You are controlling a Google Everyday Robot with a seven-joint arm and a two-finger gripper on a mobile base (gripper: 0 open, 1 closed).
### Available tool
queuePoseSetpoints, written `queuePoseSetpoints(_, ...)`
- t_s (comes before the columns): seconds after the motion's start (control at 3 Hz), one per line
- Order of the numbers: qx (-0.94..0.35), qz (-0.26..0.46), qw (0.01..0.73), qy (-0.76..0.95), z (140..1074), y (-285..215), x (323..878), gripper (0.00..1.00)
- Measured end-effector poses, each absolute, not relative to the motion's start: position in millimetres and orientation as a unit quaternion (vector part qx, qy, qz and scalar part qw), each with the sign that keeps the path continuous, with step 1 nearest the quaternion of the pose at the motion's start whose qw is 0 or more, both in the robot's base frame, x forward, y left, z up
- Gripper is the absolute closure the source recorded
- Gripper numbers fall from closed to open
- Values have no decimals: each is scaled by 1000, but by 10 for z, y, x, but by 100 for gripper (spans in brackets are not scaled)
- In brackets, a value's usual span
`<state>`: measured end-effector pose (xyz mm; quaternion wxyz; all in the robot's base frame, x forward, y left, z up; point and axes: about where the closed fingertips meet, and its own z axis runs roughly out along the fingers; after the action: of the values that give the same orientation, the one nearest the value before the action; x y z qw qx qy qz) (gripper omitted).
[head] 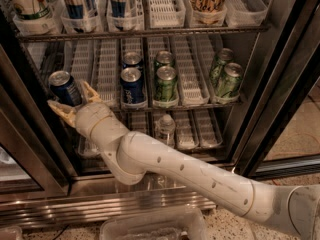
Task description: Pick pepsi can from middle shelf of fridge
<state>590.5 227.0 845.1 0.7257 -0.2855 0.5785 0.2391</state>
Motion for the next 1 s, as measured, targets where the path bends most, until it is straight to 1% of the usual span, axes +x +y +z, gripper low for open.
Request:
queuePoseSetpoints(0.67, -293, 249, 723, 574, 8445, 2351, 6094, 33)
queuePoseSetpoints(1.0, -293, 249, 723, 573, 8448, 2350, 6098, 38)
